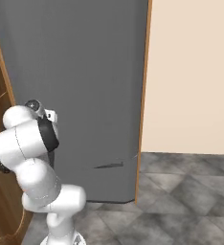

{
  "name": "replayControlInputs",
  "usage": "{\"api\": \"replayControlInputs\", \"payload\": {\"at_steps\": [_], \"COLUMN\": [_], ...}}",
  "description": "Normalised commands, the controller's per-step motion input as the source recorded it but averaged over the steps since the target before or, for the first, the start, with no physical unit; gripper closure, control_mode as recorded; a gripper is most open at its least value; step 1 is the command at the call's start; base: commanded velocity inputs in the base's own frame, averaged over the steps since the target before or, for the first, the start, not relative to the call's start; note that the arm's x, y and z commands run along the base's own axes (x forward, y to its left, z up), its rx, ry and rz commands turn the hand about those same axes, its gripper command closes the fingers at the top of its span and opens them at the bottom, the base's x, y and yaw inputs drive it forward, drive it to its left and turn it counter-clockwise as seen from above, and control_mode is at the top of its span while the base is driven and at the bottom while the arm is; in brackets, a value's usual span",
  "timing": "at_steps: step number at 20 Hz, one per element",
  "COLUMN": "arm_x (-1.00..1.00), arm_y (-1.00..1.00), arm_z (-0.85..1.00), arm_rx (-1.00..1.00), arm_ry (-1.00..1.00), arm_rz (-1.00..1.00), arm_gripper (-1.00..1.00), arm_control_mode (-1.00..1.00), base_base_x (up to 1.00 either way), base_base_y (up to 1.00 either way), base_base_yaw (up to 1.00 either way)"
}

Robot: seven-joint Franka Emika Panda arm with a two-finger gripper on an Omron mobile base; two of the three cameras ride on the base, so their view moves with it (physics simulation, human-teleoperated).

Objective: Move the hot dog bun to the plate on the dining table and place the condiment next to that plate. Then navigate to the fridge and take the sausage and place it on the plate as well.

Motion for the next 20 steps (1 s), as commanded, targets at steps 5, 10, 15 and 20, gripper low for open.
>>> {"api": "replayControlInputs", "payload": {"at_steps": [5,10,15,20], "arm_x": [-1.0,-0.99,-0.89,-0.92], "arm_y": [-0.82,-0.64,-0.25,-0.13], "arm_z": [0.0,0.0,0.33,0.56], "arm_rx": [0.0,-0.03,-0.04,-0.11], "arm_ry": [-0.05,0.0,0.0,0.0], "arm_rz": [-0.02,-0.09,-0.11,-0.2], "arm_gripper": [1.0,-1.0,-1.0,-1.0], "arm_control_mode": [-1.0,-1.0,-1.0,-1.0], "base_base_x": [0.0,0.0,0.0,0.0], "base_base_y": [0.0,0.0,0.0,0.0], "base_base_yaw": [0.0,0.0,0.0,0.0]}}
